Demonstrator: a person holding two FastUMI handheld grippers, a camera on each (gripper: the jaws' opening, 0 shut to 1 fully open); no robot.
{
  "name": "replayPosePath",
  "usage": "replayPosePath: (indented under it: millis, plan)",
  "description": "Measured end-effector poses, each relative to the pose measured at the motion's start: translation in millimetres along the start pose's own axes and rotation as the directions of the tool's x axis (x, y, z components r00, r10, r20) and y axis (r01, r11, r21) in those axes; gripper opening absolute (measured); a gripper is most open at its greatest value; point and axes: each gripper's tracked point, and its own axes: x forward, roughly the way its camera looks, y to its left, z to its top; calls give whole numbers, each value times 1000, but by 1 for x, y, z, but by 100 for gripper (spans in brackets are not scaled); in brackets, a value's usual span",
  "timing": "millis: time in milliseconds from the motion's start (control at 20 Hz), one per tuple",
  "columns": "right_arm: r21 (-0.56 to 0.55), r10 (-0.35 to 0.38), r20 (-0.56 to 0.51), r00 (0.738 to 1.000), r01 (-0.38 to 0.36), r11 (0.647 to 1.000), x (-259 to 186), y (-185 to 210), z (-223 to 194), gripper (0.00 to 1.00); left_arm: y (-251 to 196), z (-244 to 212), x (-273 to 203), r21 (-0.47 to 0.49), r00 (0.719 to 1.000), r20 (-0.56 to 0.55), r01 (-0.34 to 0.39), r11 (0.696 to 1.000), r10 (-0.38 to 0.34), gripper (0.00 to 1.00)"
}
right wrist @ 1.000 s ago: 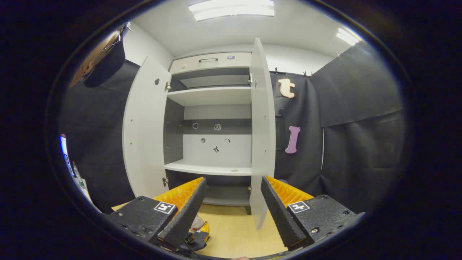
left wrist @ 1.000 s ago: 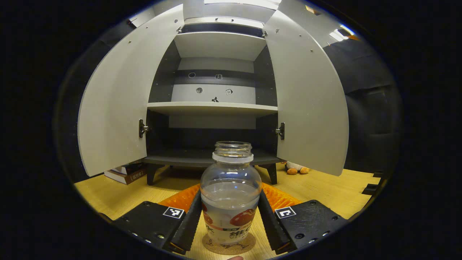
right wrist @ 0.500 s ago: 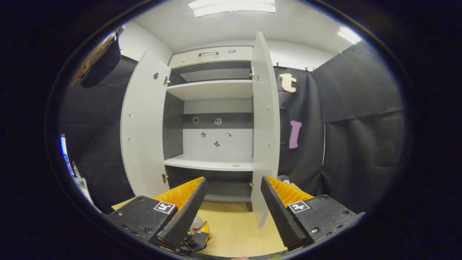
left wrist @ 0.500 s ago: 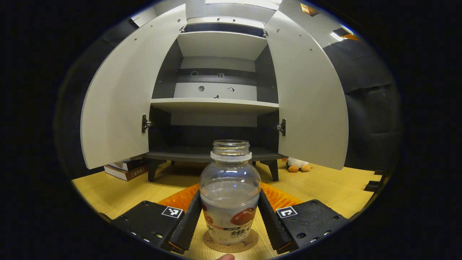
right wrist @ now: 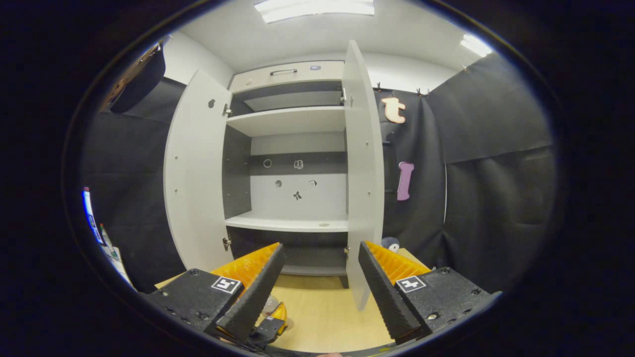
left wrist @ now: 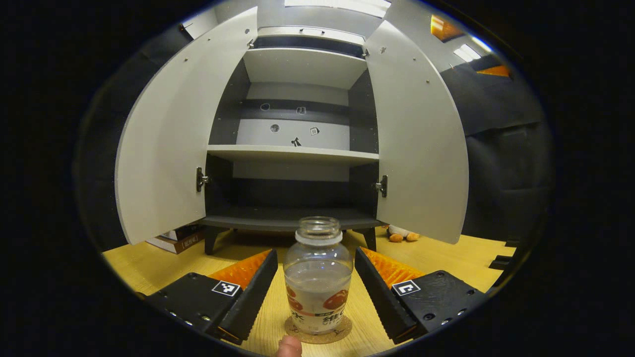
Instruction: Grasp the bottle in the cabinet with the left hand and place it on the coaster, then close the right door with the right hand and the left door with the left hand.
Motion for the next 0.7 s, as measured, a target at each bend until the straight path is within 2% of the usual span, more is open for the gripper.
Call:
replayPosePath:
  millis: [150,300,350,450,550,600,650,700]
  plan:
    - [18,4,-2,1000,-4,1000,0,-3,-6,98,-2,37,-19,-30,999,24,32,999,-31,94]
    - [-3,-32,56,998,32,999,6,-24,14,99,0,86,-33,-50,995,63,79,996,-75,94]
    - [-18,-39,47,998,39,999,8,-32,14,98,-1,103,-34,-46,993,71,101,994,-97,94]
    - [-19,-29,75,997,31,999,15,-46,32,99,-1,131,-39,-33,988,71,138,990,-136,95]
    - [9,-96,172,980,96,995,24,-85,73,99,4,153,-47,-38,986,73,154,987,-151,95]
    - [5,-160,209,965,163,987,33,-109,91,98,4,159,-52,-41,985,70,160,986,-157,95]
    - [-9,-210,222,952,218,976,41,-132,100,98,5,163,-57,-43,985,66,162,986,-159,99]
    - [-18,-229,234,945,240,971,53,-147,112,96,5,166,-60,-46,985,57,164,985,-161,99]
